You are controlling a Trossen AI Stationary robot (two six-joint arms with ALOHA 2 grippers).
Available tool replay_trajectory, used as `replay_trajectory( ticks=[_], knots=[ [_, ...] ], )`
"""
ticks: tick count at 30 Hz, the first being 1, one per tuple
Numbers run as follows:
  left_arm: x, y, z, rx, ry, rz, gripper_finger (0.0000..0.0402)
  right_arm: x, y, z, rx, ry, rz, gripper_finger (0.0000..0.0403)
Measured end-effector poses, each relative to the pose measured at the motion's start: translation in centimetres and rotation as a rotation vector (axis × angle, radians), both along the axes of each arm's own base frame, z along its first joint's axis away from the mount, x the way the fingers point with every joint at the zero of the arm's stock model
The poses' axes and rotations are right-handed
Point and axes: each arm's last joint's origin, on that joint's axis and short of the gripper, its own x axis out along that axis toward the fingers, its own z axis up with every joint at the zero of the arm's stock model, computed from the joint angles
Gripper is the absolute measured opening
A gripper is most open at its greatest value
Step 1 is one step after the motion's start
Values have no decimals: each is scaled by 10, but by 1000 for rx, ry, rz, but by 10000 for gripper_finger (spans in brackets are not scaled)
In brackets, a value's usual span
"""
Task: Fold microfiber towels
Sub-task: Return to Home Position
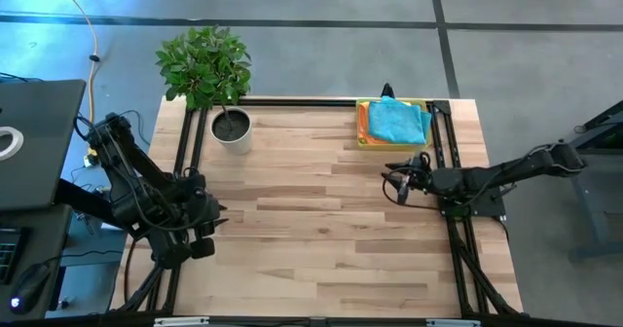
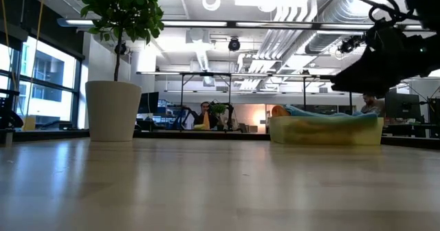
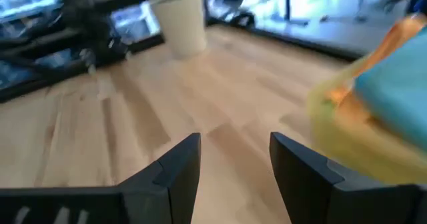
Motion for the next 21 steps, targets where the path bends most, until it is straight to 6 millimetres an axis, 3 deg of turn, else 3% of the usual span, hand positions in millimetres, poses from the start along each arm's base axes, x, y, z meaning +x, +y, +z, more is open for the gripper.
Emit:
replay_trajectory(
  ticks=[11,21],
  knots=[
    [1,-2,-15,4,31,0,115,-1,5,-9,195,33,158,171],
    [18,-14,-44,16,-80,-106,115,-2,5,-13,86,114,179,171]
  ],
)
